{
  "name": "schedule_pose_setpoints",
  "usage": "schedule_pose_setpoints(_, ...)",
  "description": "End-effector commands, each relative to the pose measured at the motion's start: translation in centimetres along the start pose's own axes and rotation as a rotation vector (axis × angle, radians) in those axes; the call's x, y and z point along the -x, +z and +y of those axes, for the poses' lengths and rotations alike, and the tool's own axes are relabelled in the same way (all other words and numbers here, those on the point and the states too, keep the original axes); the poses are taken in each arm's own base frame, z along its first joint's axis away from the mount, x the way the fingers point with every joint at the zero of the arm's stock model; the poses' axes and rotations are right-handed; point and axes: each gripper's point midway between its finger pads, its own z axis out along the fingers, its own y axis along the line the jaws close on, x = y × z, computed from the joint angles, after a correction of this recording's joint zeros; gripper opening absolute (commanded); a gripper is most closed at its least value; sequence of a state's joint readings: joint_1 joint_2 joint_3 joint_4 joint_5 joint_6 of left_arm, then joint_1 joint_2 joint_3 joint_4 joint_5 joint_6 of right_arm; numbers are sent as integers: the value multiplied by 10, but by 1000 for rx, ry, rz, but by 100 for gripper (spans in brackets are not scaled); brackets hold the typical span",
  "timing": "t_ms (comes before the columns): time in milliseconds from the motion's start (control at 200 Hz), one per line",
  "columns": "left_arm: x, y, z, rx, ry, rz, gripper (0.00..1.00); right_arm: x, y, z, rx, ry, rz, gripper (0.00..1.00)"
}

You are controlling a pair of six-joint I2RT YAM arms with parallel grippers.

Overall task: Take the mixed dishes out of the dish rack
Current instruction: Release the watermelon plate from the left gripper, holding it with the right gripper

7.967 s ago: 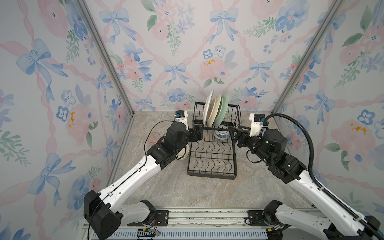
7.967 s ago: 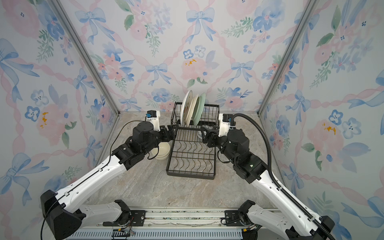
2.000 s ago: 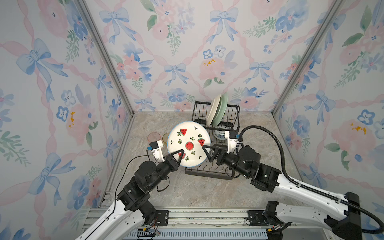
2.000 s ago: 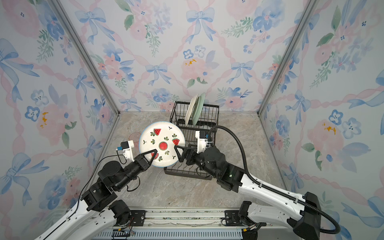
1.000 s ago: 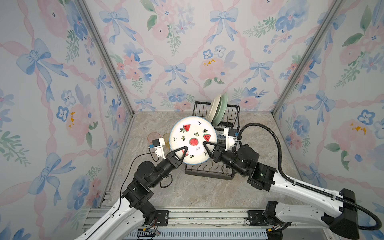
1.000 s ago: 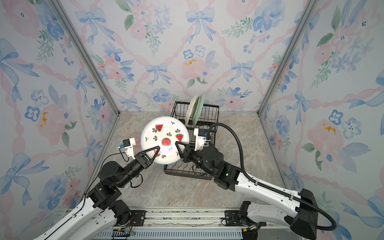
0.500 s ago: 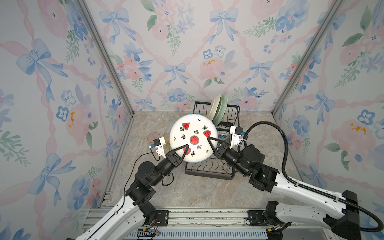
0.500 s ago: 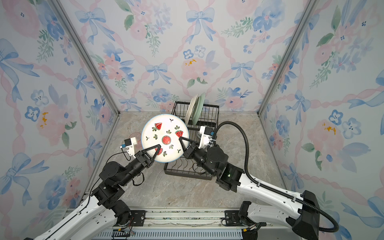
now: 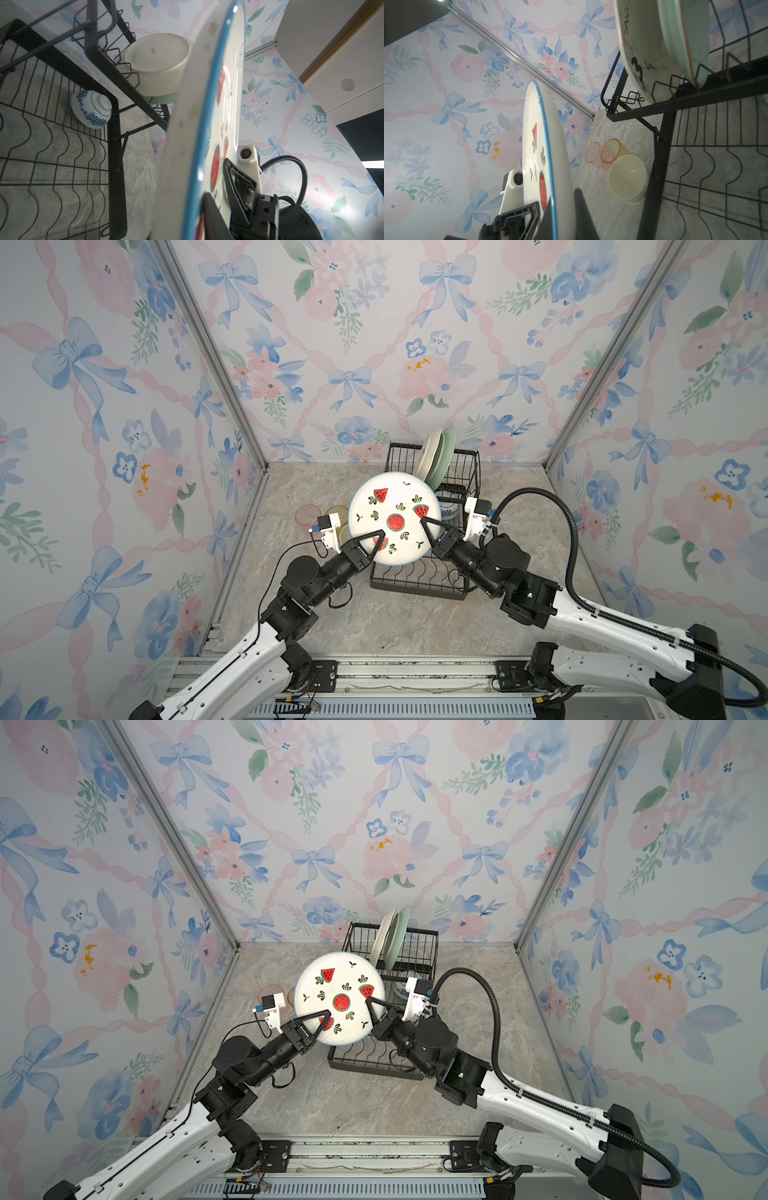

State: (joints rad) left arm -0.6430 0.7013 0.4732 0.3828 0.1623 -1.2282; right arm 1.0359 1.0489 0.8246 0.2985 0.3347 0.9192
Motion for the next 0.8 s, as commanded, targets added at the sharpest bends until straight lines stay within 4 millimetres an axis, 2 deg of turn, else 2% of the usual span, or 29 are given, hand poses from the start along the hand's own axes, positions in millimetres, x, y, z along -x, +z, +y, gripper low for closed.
schedule_pose_setpoints(0, 0, 2, 16, 47, 66, -3, 33, -6, -3, -4, -3, -57, 13, 0)
schedule_pose_setpoints(400, -1, 7, 32, 90, 55, 2, 98, -4, 1, -24, -26, 14, 5, 0)
schedule_pose_setpoints(795, -6, 13, 43, 119, 62, 32, 98, 16, -14, -49, -77, 73, -55, 0)
